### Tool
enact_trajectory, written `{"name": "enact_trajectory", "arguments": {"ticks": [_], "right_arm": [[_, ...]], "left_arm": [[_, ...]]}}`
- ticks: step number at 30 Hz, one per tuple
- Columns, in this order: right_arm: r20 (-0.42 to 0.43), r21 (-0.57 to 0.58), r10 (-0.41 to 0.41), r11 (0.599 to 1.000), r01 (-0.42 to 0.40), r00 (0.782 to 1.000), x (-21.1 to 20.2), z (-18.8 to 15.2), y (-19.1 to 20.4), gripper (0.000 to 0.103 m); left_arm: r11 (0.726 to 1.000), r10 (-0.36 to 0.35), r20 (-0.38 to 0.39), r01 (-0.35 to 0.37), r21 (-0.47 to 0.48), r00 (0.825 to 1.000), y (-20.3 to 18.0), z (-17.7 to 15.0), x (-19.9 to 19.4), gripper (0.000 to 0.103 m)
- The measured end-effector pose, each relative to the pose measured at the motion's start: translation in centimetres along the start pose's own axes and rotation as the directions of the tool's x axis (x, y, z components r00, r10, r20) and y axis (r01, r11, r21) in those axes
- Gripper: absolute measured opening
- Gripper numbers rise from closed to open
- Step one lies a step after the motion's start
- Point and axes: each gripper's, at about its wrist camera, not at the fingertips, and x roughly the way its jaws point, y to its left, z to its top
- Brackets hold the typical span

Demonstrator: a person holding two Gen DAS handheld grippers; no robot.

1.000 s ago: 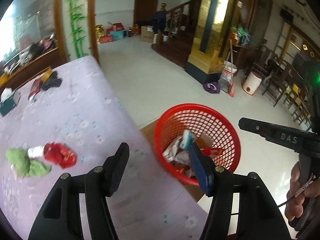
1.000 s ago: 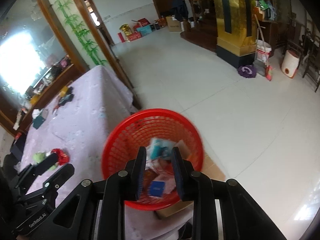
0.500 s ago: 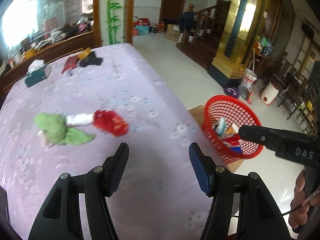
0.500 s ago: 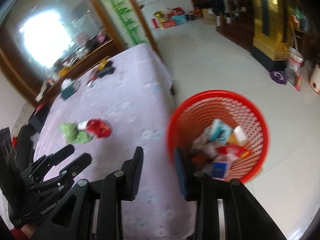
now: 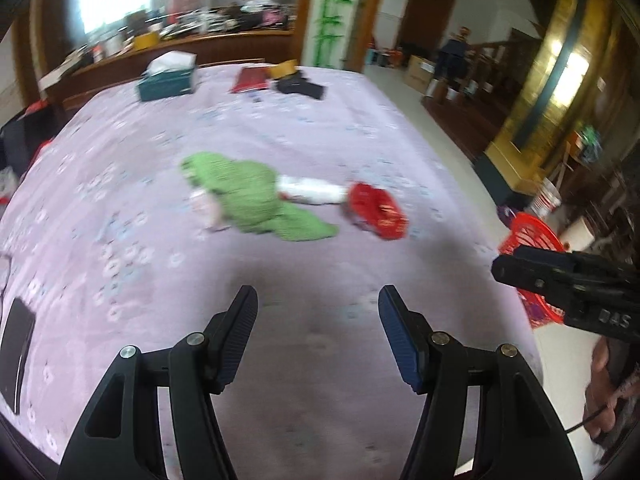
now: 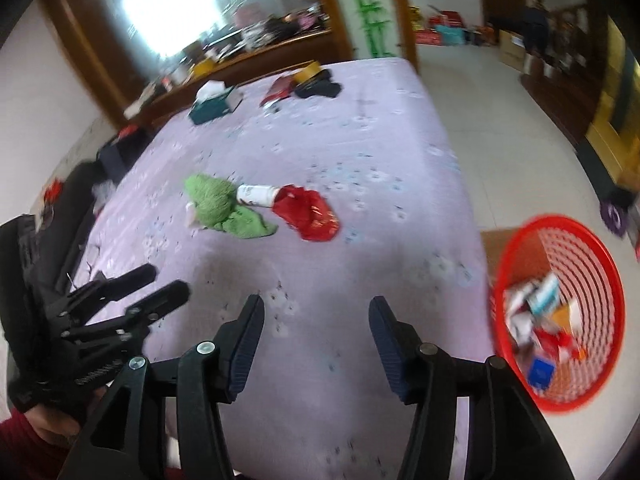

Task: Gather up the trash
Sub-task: 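Move both open tools back to the table toward the green towel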

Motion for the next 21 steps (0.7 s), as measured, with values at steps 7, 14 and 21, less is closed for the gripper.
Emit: {"name": "enact_trajectory", "arguments": {"ticks": [7,14,21], "right_arm": [[-0.045,-0.17,-0.059,0.984,0.051,0.997,6.6,3.7,2.1,0.082],[-0.072,-0.271,-0.114,0.958,0.09,0.991,12.4,6.5,2.9,0.082],[-0.1,-0.274,-0.114,0.958,0.082,0.988,15.6,7.8,3.4,0.067]], "left_arm": [[0.995,0.06,-0.021,-0.061,-0.074,0.998,5.2,-0.8,-0.5,0.062],[0.986,0.105,-0.047,-0.11,-0.126,0.993,9.2,-0.5,-0.2,0.063],[0.983,0.096,-0.083,-0.107,-0.146,0.992,10.8,2.1,2.6,0.066]]}}
